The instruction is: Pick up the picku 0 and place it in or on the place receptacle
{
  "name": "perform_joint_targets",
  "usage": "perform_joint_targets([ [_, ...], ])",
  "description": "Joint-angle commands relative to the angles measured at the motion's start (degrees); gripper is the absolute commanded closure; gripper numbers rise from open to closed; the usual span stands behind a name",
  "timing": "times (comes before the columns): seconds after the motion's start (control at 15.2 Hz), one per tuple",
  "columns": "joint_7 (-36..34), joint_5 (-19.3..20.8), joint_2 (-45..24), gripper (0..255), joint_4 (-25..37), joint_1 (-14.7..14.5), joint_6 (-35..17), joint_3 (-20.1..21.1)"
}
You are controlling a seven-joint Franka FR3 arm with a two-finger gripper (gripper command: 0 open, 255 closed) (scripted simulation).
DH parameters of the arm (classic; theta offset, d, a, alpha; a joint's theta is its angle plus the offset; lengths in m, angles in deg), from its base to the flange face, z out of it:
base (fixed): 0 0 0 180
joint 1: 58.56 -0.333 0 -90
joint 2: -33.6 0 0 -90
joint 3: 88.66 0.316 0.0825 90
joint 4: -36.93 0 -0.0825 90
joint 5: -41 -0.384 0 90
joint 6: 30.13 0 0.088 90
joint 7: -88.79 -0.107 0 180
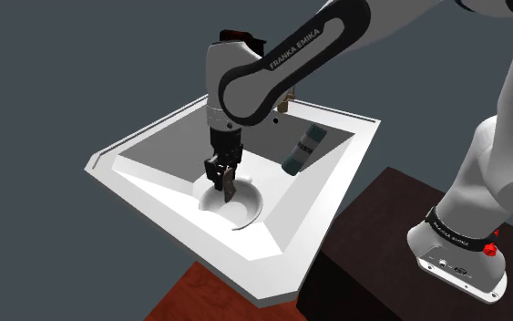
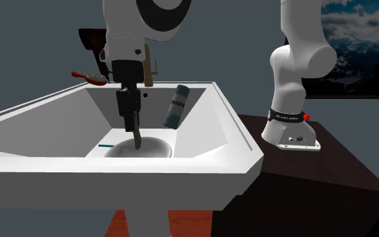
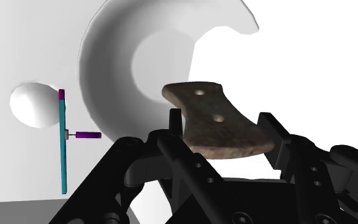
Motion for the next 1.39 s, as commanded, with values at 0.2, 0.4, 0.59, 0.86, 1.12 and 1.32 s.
perform_joint_targets([
  [0.2, 0.56, 0.11, -2.41, 255, -1.04, -0.14, -3.4, -0.09],
  [0.4, 0.63, 0.12, -2.81, 255, -1.19, -0.17, -3.94, -0.1],
  [0.59, 0.63, 0.12, -2.81, 255, -1.19, -0.17, -3.94, -0.1],
  [0.86, 0.63, 0.12, -2.81, 0, -1.2, -0.17, -3.94, -0.1],
  [1.12, 0.63, 0.12, -2.81, 0, -1.19, -0.17, -3.94, -0.1],
  [1.32, 0.82, -0.14, -0.28, 0, -0.48, 0.43, -0.64, -0.18],
])
